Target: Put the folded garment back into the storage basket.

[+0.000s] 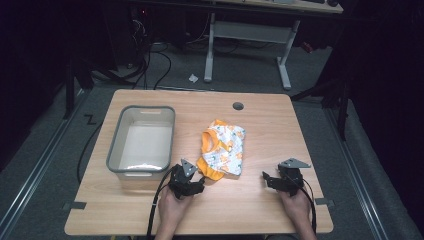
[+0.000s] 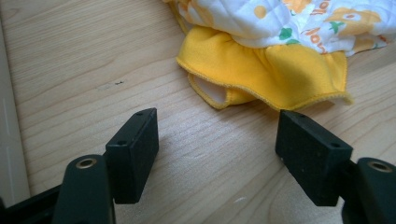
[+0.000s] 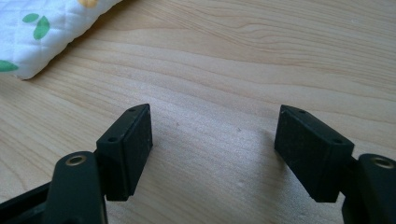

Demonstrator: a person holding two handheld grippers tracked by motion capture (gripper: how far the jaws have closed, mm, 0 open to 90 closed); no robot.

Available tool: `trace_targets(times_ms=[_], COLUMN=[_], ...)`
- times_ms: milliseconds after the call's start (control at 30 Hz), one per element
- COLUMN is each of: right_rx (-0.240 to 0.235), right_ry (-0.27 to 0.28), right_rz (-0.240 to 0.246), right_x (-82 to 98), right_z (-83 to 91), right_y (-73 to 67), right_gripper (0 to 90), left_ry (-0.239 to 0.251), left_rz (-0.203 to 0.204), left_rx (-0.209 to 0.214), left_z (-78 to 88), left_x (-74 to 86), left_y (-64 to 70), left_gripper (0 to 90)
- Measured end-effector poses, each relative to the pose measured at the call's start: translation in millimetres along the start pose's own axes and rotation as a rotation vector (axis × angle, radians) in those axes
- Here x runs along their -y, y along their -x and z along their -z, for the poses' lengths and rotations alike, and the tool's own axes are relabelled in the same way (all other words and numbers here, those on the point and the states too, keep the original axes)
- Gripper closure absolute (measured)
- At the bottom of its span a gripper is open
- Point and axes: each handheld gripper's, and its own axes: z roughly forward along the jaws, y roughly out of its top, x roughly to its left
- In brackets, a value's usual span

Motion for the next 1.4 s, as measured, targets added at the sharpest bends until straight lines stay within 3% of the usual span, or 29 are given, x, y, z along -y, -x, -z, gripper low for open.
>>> trace_targets(times_ms=[667, 900, 1067, 1400], right_rx=[0.000, 0.000, 0.000, 0.000], right_ry=[0.000, 0.000, 0.000, 0.000], right_rz=[0.000, 0.000, 0.000, 0.001], right_x=[-0.1, 0.0, -0.1, -0.2], right_z=[0.0, 0.0, -0.1, -0.1], right_y=[0.1, 0.1, 0.1, 0.2], right_gripper=[28.1, 28.1, 28.1, 28.1], left_ry=[0.000, 0.008, 0.045, 0.045], left_rz=[0.005, 0.011, 0.015, 0.027], left_rx=[0.000, -0.030, -0.022, -0.002], left_z=[0.7, 3.9, 7.5, 6.8], left_x=[0.5, 2.8, 3.7, 1.5], left_y=[0.2, -0.5, -0.4, -0.3], left_gripper=[31.0, 35.7, 37.5, 37.4])
